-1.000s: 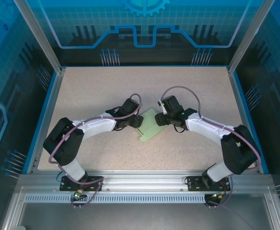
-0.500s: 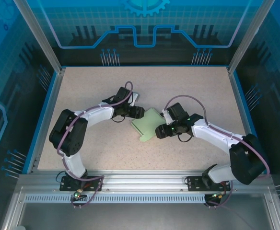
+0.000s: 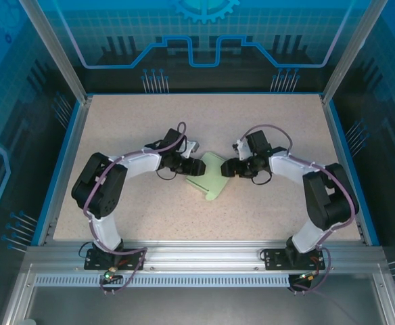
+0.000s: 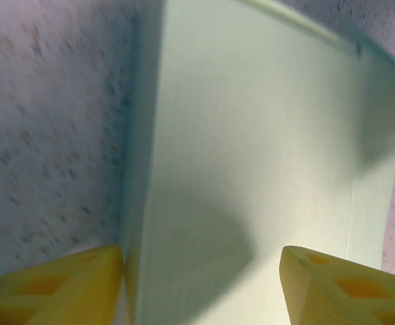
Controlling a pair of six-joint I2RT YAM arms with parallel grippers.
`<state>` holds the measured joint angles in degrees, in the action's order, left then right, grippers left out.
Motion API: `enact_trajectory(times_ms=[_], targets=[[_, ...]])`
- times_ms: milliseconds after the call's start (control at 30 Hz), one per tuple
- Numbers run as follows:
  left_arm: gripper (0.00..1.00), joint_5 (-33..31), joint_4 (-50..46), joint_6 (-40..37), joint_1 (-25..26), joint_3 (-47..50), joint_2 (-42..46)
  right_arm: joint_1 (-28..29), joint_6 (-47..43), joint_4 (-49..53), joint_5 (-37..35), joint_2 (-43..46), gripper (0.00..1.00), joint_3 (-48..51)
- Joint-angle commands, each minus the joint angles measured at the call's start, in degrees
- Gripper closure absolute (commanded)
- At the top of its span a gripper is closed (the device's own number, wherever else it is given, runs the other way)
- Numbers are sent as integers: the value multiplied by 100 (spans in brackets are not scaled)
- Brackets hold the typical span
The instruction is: Fold the paper box
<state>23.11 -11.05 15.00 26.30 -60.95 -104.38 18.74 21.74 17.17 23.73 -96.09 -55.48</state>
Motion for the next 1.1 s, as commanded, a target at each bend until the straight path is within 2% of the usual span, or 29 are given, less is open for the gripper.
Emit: enact_trajectory(times_ms=[0, 100, 267, 467, 867, 1067], targets=[[36, 687, 454, 426, 26, 313, 286, -294, -125, -89, 349, -350, 35, -453], [34, 713, 548, 509, 59, 388, 330, -384, -169, -32, 290, -462, 35, -606], [31, -148, 375, 477, 13, 362, 429, -356, -215, -5, 113, -143, 33, -239], [33, -216, 559, 622, -30, 296, 338, -51, -63, -181, 139, 250, 33, 400], [50, -50, 584, 713, -30, 301, 113, 145, 661, -1482, 865, -72, 37, 886], [57, -3, 730, 791, -36, 454, 59, 224, 847, -1772, 901, -272, 39, 866]])
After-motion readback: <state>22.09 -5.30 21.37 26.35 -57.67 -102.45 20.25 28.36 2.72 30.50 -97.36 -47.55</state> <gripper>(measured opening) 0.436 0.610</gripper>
